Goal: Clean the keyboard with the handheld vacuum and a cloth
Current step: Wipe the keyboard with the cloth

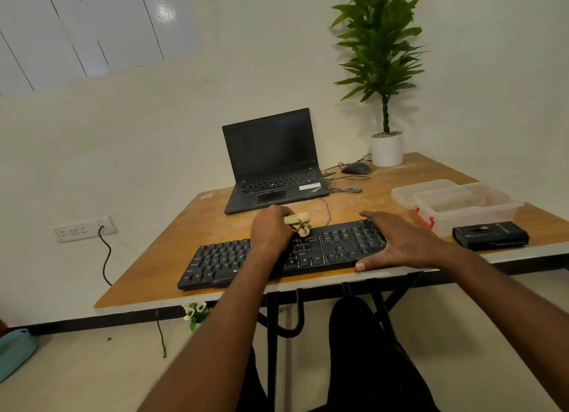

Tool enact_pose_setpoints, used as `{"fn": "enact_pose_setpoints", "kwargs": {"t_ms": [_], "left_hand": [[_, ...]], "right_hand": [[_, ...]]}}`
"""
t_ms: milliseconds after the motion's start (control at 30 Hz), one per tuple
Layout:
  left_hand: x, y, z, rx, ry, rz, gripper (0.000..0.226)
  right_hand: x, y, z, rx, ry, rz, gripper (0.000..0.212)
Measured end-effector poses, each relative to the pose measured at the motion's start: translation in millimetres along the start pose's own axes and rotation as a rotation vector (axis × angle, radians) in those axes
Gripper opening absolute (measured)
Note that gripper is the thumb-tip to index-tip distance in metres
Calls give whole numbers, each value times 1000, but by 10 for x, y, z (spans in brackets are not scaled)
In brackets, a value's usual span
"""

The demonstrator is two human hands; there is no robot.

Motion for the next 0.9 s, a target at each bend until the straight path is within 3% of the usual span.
{"fn": "enact_pose_setpoints", "kwargs": {"t_ms": [367, 700, 900], "left_hand": [[-292, 175, 705, -168, 92, -123, 33], [-41, 152, 185, -80, 10, -39, 32], [-142, 249, 369, -109, 83, -62, 33]], "right_hand": [[10, -20, -25, -5, 12, -3, 141], [9, 18, -15, 2, 11, -7, 139], [14, 7, -22, 11, 22, -10, 137]]}}
Point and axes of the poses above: each hand's wrist, its own y-axis away from the middle knuckle, its own x-axis out of the back of the hand, z = x × y, the point moved 1 cm from there along -y, towards the middle knuckle, and after that the axes turned 12 degrees about x, right-handed, at the moved point
